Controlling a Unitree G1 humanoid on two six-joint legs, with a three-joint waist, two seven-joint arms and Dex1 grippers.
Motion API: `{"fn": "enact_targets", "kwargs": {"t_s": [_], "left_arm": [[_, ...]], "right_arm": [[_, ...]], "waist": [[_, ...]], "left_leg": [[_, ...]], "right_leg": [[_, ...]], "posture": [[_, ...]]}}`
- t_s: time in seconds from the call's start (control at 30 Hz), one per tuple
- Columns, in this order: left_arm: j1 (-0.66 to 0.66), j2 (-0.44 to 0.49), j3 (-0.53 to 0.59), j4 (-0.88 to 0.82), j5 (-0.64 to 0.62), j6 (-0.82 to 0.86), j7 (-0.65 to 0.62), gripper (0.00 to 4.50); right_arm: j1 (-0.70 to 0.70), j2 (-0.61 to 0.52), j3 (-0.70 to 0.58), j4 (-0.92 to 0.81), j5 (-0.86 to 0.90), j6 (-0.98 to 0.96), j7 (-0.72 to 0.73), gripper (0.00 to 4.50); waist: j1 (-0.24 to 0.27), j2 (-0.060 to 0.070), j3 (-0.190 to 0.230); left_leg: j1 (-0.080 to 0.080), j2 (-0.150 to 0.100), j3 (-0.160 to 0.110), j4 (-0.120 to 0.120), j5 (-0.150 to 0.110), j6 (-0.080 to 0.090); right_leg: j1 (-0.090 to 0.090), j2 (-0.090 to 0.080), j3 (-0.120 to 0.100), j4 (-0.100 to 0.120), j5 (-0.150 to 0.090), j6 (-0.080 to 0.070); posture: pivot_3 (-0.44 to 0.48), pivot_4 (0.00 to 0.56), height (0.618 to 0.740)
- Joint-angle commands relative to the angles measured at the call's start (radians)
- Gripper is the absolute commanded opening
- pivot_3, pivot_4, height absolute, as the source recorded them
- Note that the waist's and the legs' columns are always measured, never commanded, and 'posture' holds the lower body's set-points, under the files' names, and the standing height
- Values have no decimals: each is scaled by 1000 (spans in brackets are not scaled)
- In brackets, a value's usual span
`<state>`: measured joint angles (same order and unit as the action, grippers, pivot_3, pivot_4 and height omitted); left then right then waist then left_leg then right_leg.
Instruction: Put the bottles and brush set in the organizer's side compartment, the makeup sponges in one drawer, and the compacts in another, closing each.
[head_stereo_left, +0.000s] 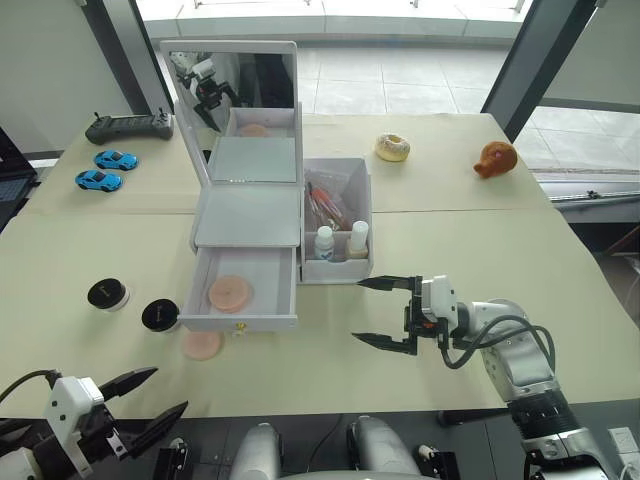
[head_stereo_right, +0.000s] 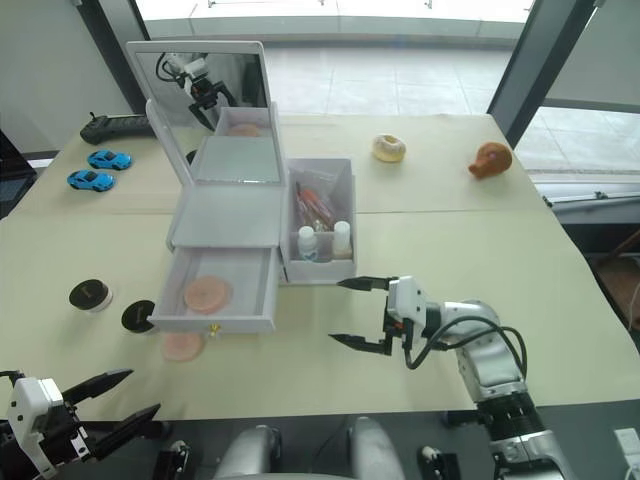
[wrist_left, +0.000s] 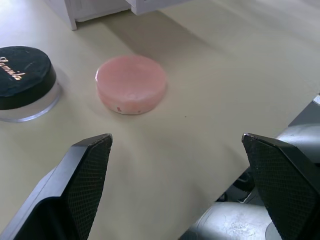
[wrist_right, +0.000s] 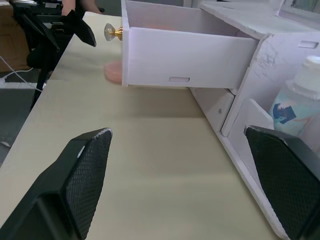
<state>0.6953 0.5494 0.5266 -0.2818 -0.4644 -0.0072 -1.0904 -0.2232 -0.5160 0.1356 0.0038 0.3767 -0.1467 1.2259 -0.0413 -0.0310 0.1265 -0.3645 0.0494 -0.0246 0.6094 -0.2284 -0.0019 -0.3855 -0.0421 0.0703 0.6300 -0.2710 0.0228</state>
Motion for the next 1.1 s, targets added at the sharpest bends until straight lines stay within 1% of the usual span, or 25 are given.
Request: {"fn": "enact_targets", "kwargs": {"t_s": [0.03,0.07,0.17,0.3,0.5,0.63,0.73,0.83,0.97,1.03,1.1], "left_arm": [[-55,-23,-31,9,58,-55,78,4472],[-72,-28,-50,14,85,-49,107,4472],[-114,-49,-107,11,87,15,164,4472],[-173,-77,-171,33,126,36,241,4472],[-250,-88,-217,57,148,84,326,4472],[-265,-88,-229,69,136,97,336,4472],[-273,-83,-233,85,134,94,338,3906],[-286,-90,-229,95,119,83,335,3017],[-290,-99,-241,103,135,61,350,2970],[-271,-96,-244,89,132,42,334,2970],[-239,-82,-225,75,112,32,312,2970]], "right_arm": [[-5,-10,-11,-61,23,25,-2,4500],[-5,-12,-10,-68,22,28,-1,4500],[-3,-19,-13,-86,19,34,-3,4500],[10,-44,-18,-128,35,56,5,4500],[17,-62,-19,-140,44,66,9,4500],[17,-61,-19,-140,43,68,10,4500],[16,-60,-19,-139,45,69,11,4500],[15,-60,-17,-136,44,69,14,4500],[17,-62,-20,-132,46,65,19,4500],[13,-63,-20,-128,49,66,26,4500],[8,-64,-18,-122,50,63,35,4500]], "waist": [[2,0,0],[2,0,0],[2,-1,-1],[0,0,-1],[2,1,-1],[1,2,-2],[2,2,-2],[2,2,-2],[3,3,-2],[2,4,-3],[1,4,-3]], "left_leg": [[0,0,0,0,0,0],[0,0,0,0,0,0],[-1,-1,0,1,0,0],[0,0,-1,0,0,0],[0,-1,-1,1,0,0],[0,-1,-1,1,0,0],[0,-1,-1,1,0,0],[0,-1,-1,1,0,0],[1,-1,-1,1,0,0],[1,-1,-1,1,0,0],[1,-1,-1,1,0,0]], "right_leg": [[0,0,0,0,0,0],[0,0,0,0,0,0],[0,0,0,0,0,0],[0,0,0,0,0,0],[1,0,0,1,0,1],[1,0,0,1,0,1],[1,0,0,1,0,1],[2,0,0,0,0,1],[2,0,0,1,0,1],[2,0,0,1,0,1],[2,0,1,1,0,1]], "posture": [[0,150,740],[0,150,740],[0,150,740],[0,150,740],[0,150,740],[0,150,740],[0,150,740],[0,150,740],[0,150,740],[0,150,740],[0,150,740]]}}
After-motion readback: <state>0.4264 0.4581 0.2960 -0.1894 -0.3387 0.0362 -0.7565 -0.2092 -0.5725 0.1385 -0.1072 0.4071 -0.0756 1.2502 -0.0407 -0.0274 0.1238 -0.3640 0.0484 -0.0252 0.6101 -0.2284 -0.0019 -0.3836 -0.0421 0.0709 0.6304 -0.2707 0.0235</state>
